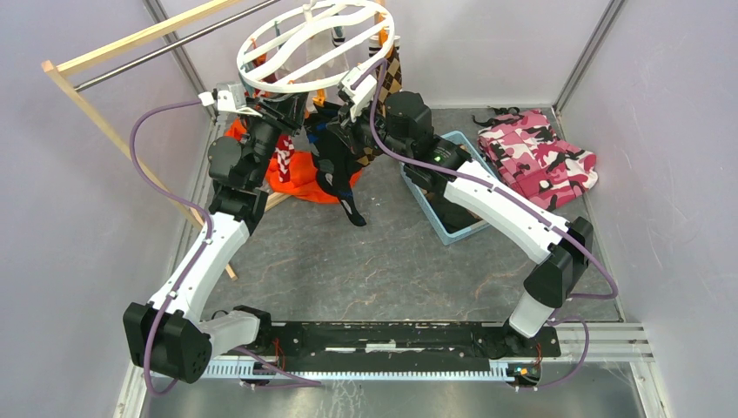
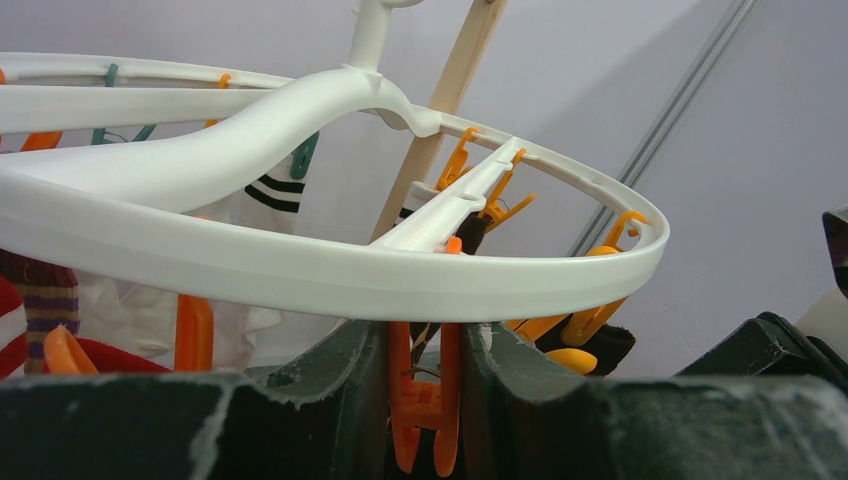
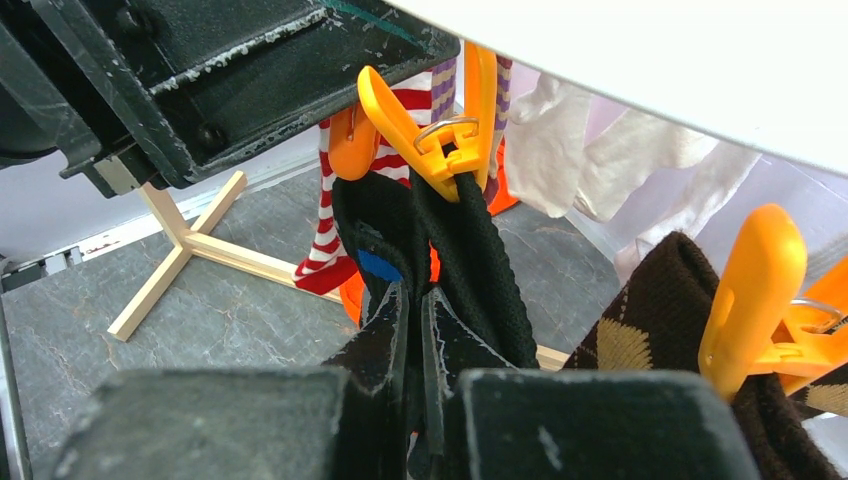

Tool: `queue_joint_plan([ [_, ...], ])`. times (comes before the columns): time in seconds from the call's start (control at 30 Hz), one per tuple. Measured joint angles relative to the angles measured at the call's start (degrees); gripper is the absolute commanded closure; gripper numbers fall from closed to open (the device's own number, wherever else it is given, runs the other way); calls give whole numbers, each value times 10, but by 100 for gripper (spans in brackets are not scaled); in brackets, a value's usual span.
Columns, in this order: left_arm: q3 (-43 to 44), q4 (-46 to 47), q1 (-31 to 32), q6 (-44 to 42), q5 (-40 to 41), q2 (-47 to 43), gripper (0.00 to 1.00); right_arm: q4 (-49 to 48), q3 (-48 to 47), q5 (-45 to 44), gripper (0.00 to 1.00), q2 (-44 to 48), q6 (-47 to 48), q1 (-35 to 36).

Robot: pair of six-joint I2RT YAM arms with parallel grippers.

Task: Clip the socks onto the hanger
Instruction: Clamp the sock onto the hanger.

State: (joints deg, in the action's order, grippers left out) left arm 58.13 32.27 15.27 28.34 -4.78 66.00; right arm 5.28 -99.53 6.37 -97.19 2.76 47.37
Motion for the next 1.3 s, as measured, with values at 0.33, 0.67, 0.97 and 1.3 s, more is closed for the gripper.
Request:
queue_joint_plan([
  [0.33,0,0,0,0,0,0,98,0,0,0,100,1,1,0],
  [0.67,0,0,0,0,-1,0,98,0,0,0,100,9,5,0],
  [0.97,0,0,0,0,-2,0,98,1,1,0,100,18,11,0],
  [1.3,0,0,0,0,-3,0,98,3,24,0,100,36,14,0],
])
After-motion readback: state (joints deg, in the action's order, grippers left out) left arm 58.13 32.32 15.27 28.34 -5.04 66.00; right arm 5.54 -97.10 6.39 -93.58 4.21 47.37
